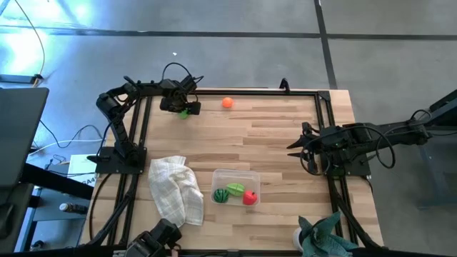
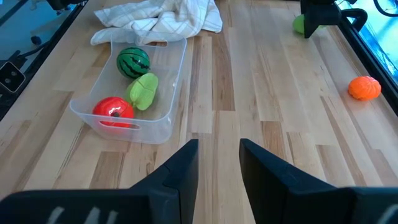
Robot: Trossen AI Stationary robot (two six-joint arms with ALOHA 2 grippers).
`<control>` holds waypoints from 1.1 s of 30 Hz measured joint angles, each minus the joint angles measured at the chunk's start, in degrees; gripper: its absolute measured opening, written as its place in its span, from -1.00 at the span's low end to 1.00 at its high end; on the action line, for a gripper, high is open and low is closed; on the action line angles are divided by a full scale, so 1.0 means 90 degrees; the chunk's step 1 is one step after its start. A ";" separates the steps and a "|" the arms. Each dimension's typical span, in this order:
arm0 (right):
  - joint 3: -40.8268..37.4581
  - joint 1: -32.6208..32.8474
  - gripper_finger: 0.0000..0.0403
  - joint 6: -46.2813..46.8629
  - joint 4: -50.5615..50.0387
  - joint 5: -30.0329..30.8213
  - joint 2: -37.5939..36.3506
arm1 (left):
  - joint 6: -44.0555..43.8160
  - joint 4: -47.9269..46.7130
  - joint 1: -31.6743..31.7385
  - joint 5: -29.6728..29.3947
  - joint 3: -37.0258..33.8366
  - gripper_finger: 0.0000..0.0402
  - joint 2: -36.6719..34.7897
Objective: Pick and placing Produce into tupperware
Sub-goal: Put the green melon into the transparent bin
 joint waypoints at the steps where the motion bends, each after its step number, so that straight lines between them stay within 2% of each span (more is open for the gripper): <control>1: 0.0000 0.0000 -0.47 -0.0001 0.0002 0.0000 0.0000 | 0.0031 -0.0001 0.0000 0.0002 0.0000 0.11 0.0000; 4: 0.0000 -0.0001 -0.47 0.0000 0.0000 0.0000 -0.0002 | 0.0154 0.0012 0.0000 0.0030 0.0005 -0.05 -0.0010; 7: 0.0000 -0.0001 -0.47 0.0000 0.0000 0.0000 -0.0001 | 0.0166 0.0026 -0.0005 0.0038 0.0015 -0.12 -0.0026; 15: 0.0000 -0.0002 -0.47 0.0000 0.0000 0.0000 0.0000 | 0.0434 0.0005 -0.0005 0.0181 -0.0002 0.04 0.0005; 25: 0.0000 0.0000 -0.47 -0.0002 0.0000 0.0000 -0.0002 | 0.0501 -0.0007 -0.0002 0.0280 0.0000 0.02 0.0005; 33: 0.0000 -0.0002 -0.47 -0.0002 0.0000 0.0001 -0.0002 | 0.0631 0.0000 -0.0005 0.0290 0.0000 0.12 0.0002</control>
